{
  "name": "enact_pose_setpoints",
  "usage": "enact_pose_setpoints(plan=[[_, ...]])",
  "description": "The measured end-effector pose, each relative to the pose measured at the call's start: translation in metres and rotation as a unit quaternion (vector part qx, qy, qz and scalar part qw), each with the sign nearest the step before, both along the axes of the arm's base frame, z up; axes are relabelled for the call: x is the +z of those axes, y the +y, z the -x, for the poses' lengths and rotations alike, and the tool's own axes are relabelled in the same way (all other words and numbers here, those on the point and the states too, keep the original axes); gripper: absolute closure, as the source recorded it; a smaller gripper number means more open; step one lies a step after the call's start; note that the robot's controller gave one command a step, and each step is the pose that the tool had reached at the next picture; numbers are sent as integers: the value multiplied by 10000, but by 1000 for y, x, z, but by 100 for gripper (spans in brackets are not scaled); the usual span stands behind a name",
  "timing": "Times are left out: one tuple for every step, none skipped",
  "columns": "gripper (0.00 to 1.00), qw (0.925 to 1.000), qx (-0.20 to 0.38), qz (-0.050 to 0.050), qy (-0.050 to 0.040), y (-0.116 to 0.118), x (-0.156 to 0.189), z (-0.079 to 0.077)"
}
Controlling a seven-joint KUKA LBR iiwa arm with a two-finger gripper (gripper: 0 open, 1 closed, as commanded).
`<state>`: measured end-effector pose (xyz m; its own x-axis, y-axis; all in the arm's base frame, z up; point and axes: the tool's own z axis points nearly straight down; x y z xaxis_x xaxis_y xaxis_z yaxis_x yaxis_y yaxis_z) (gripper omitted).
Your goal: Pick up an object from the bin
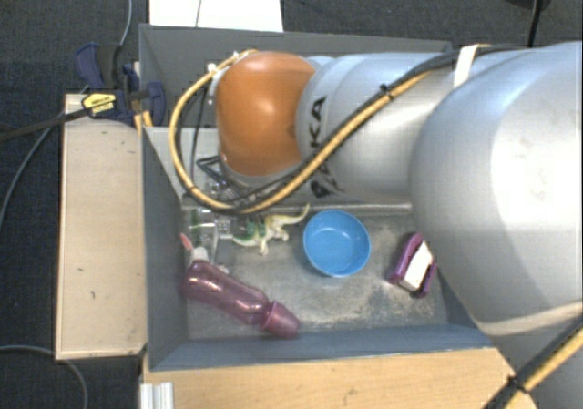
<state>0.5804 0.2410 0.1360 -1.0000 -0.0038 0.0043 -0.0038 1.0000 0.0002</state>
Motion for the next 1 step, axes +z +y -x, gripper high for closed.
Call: enact_pose_setpoints(plan=[[0, 10000, -23, -8, -34, -1, 5, -2]])
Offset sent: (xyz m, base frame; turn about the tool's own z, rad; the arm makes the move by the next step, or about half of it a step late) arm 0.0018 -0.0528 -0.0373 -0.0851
